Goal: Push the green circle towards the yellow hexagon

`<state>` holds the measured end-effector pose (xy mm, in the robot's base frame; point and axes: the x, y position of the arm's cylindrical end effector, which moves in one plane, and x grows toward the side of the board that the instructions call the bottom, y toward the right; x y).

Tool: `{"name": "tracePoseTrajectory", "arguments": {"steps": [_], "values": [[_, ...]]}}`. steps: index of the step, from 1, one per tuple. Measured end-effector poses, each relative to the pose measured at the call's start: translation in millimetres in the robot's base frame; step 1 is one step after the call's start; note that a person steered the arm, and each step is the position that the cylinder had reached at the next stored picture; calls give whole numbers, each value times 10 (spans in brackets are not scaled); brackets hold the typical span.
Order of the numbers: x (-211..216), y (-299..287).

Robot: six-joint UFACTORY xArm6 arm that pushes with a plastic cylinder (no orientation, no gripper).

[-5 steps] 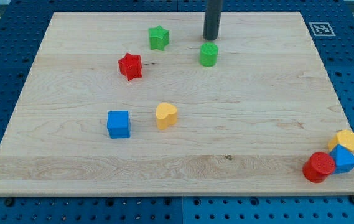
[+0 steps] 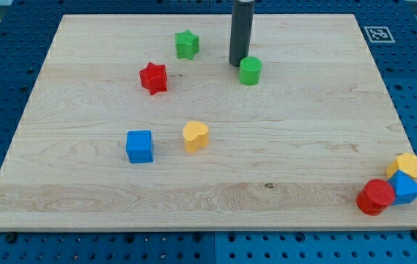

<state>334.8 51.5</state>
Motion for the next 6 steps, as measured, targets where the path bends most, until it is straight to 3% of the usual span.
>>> {"name": "tracePoseTrajectory", "arguments": {"steps": [2, 6], "values": [[82, 20], [668, 268]]}}
